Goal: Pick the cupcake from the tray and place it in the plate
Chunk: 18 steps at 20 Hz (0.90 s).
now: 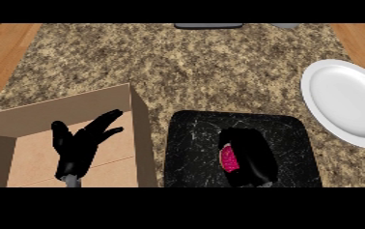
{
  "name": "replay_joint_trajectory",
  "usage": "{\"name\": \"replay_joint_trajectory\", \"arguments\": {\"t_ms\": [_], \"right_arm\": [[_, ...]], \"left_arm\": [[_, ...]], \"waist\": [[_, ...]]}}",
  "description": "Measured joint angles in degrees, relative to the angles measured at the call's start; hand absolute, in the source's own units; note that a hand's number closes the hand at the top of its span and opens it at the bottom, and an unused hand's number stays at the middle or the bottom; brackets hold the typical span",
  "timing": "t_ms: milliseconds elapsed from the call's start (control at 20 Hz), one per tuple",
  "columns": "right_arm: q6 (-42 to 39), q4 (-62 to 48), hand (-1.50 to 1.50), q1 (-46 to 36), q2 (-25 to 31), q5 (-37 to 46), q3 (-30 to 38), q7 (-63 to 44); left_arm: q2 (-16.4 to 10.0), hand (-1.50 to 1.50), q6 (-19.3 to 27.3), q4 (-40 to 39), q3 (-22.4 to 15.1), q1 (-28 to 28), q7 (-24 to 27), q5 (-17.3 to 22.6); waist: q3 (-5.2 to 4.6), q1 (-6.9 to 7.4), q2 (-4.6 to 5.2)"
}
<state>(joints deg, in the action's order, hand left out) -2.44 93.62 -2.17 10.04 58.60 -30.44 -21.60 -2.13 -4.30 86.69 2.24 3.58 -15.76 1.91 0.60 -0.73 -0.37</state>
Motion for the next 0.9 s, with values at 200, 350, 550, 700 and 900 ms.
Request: {"name": "replay_joint_trajectory", "arguments": {"t_ms": [200, 350, 550, 700, 900], "right_arm": [[9.1, 5.2, 1.5, 3.1, -2.8, 4.9, 1.1, -4.8], [15.5, 8.8, 1.5, 5.3, -4.2, 9.9, 1.1, -7.4], [22.5, 14.5, 1.5, 9.0, -5.5, 12.2, 2.5, -9.3], [25.8, 19.1, 1.5, 11.2, -5.4, 9.9, 5.7, -9.9], [31.6, 20.0, 1.5, 12.8, -4.8, 3.8, 11.1, -8.1]], "left_arm": [[0.5, 0.0, 0.3, 1.0, 0.0, 0.5, -0.5, -0.8], [0.5, 0.0, -0.6, 1.0, 0.5, 0.8, -0.1, -0.6], [0.9, 0.0, -0.6, 0.9, 0.7, 0.8, -0.5, -0.9], [0.8, 0.0, -0.7, 0.9, 0.4, 0.7, -0.2, -0.9], [0.7, 0.0, -0.1, 0.2, 0.0, 0.3, 0.4, -0.7]], "waist": [[-0.08, -0.35, -0.11], [-0.13, -0.31, -0.1], [0.04, -0.2, -0.06], [-0.05, -0.09, 0.0], [0.09, 0.26, 0.05]]}}
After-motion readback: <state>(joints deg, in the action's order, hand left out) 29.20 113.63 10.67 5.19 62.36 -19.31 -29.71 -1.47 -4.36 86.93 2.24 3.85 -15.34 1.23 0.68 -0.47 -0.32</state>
